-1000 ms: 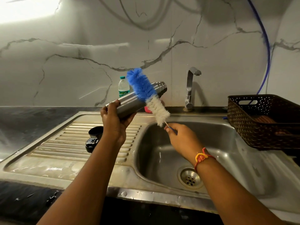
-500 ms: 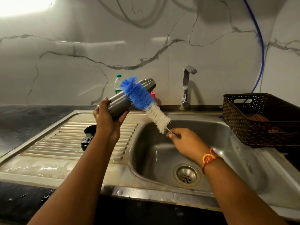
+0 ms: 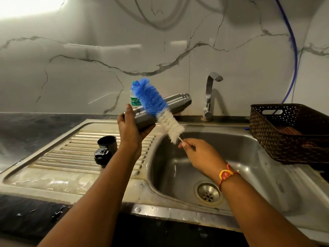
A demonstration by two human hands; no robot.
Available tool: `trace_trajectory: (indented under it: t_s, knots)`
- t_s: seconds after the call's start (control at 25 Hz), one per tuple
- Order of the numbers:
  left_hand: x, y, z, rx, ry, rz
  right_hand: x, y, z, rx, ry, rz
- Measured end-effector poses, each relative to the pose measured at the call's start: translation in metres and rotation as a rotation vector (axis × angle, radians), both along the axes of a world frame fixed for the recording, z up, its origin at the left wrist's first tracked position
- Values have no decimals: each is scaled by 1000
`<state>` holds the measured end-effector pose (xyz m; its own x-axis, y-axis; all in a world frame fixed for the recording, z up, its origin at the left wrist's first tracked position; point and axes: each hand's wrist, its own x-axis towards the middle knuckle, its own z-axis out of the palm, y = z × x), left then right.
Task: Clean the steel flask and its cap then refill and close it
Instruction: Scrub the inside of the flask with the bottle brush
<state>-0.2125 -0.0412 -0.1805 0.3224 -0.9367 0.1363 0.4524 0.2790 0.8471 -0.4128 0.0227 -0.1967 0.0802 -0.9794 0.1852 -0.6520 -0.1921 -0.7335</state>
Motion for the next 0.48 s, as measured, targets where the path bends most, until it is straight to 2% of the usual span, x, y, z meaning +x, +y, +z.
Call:
trace_trajectory:
  t_s: [0.08, 0.2, 0.36, 0.48]
  knots:
    - [3, -1, 4, -5, 18, 21, -2, 1, -1, 32, 15, 7]
    - [13, -1, 8, -18, 147, 58, -5, 4, -5, 92, 51, 44]
    - [-2, 5, 4, -18, -42, -32, 5, 3, 1, 92, 25, 26]
    - [8, -1, 11, -50, 101, 16, -2, 6, -1, 112, 63, 53]
